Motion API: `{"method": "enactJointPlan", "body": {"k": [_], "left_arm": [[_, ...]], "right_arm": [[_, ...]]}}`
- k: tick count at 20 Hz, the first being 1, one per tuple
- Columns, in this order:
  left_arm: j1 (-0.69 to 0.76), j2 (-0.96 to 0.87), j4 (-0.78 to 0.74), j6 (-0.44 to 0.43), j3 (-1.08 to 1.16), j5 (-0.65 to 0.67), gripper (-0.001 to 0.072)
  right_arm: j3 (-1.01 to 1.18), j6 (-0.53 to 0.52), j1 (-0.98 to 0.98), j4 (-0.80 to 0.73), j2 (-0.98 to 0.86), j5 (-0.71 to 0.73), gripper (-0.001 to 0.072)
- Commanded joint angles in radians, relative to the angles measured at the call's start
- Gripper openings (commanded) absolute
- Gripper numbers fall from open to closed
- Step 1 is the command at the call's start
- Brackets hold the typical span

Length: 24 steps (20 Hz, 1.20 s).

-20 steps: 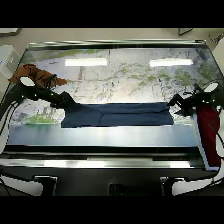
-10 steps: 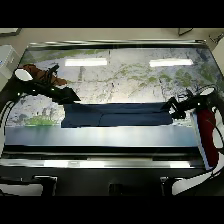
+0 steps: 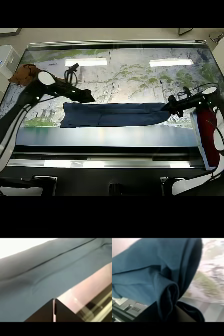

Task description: Fold the clothes and pants, and hang the long-sleeved shirts on hangers.

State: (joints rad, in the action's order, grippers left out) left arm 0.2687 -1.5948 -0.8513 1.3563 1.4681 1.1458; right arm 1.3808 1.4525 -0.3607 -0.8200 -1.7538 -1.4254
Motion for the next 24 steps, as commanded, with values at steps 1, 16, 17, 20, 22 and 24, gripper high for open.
{"method": "enactJointPlan", "body": {"k": [1, 16, 17, 20, 22, 24], "left_arm": [[0.138, -0.037, -0.001, 0.097, -0.034, -0.244, 0.0034], [0.574, -0.361, 0.653, 0.293, -0.005, -0.781, 0.0029], [0.567, -0.358, 0.653, 0.247, 0.001, -0.780, 0.0028], [0.444, -0.320, 0.530, 0.078, 0.001, -0.624, 0.0025], [0.296, -0.263, 0.332, 0.091, -0.001, -0.459, 0.0025], [0.124, -0.174, 0.158, 0.129, -0.001, -0.317, 0.0025]], "right_arm": [[0.001, -0.055, 0.021, 0.154, 0.121, -0.035, 0.0036], [0.001, 0.229, 0.414, 0.078, 0.616, 0.050, 0.0039], [0.001, 0.251, 0.422, 0.047, 0.603, 0.074, 0.0038], [0.001, 0.229, 0.435, 0.086, 0.520, 0.168, 0.0037], [0.001, 0.180, 0.497, 0.150, 0.448, 0.247, 0.0037], [0.001, 0.151, 0.591, 0.238, 0.360, 0.321, 0.0038]]}}
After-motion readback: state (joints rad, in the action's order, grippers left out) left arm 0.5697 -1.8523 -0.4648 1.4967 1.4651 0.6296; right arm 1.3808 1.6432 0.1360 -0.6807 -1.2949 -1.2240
